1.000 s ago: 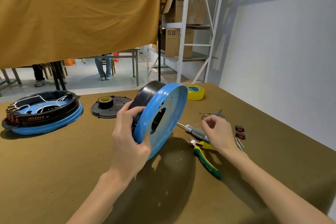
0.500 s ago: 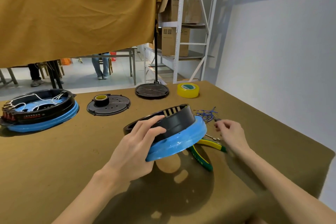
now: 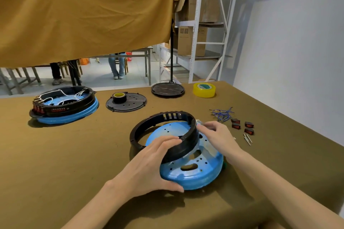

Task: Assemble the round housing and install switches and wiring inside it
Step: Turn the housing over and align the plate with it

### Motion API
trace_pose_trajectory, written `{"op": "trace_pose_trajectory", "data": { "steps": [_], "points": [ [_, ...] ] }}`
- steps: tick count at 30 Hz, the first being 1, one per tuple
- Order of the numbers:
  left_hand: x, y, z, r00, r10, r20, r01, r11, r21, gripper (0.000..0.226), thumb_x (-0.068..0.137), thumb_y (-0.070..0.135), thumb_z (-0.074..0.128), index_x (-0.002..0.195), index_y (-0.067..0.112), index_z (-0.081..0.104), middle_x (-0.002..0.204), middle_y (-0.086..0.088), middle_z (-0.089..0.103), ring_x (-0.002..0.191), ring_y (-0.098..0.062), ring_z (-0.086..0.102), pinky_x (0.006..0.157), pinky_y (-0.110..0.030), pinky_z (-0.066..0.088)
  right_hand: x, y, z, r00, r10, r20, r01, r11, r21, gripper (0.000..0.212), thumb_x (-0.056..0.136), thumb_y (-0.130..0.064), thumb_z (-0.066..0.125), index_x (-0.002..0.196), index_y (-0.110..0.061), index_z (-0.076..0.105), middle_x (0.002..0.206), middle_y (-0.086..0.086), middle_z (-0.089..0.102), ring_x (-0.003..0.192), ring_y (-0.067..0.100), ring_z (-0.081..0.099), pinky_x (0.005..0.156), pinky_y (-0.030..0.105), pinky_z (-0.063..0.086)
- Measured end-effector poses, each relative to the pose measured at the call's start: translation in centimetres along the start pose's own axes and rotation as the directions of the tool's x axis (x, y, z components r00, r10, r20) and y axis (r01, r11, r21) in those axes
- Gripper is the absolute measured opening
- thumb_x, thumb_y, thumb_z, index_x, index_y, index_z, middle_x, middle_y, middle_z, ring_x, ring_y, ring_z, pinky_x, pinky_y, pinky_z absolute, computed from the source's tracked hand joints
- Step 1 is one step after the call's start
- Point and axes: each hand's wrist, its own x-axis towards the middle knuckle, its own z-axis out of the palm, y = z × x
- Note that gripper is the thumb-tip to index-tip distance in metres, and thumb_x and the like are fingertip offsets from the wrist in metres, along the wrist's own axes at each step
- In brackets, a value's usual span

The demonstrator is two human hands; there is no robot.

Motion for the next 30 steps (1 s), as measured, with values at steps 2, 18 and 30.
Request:
{"op": "trace_pose_trajectory", "data": {
  "steps": [2,18,30],
  "points": [
    [-0.2,0.2,0.1,0.996,-0.034,-0.087,0.024,0.993,-0.119,0.09,0.075,0.067,0.079,0.144,0.058,0.023,0.146,0.039,0.035,0.136,0.009,0.041,0.109,-0.005,0.034,-0.1,-0.6,0.3,0.999,0.039,0.013,-0.04,0.998,0.05,0.058,0.095,-0.059,0.06,0.13,-0.014,0.067,0.129,0.0,0.066,0.114,0.016,0.058,0.092,0.033,0.04],
    [-1.3,-0.8,-1.2,0.871,0.218,-0.44,-0.244,0.97,-0.004,0.028,0.099,0.026,0.057,0.122,0.013,0.068,0.117,0.006,0.07,0.115,-0.016,0.064,0.096,-0.031,0.049,-1.7,-0.3,3.1,0.989,0.111,0.095,-0.094,0.982,-0.164,0.026,0.101,-0.012,0.045,0.126,-0.008,0.051,0.072,0.005,0.045,0.057,0.015,0.04,0.05,0.029,0.028],
    [-3.5,-8.6,-4.8,0.817,-0.575,-0.042,0.575,0.818,-0.012,0.018,0.098,0.037,0.066,0.115,0.042,0.069,0.113,0.014,0.057,0.108,-0.006,0.051,0.095,-0.029,0.049,-4.1,-0.2,2.2,0.998,0.024,0.051,-0.02,0.996,-0.086,0.06,0.101,-0.013,0.053,0.156,-0.023,0.031,0.099,-0.019,0.055,0.081,0.011,0.064,0.063,0.028,0.048]
  ]
}}
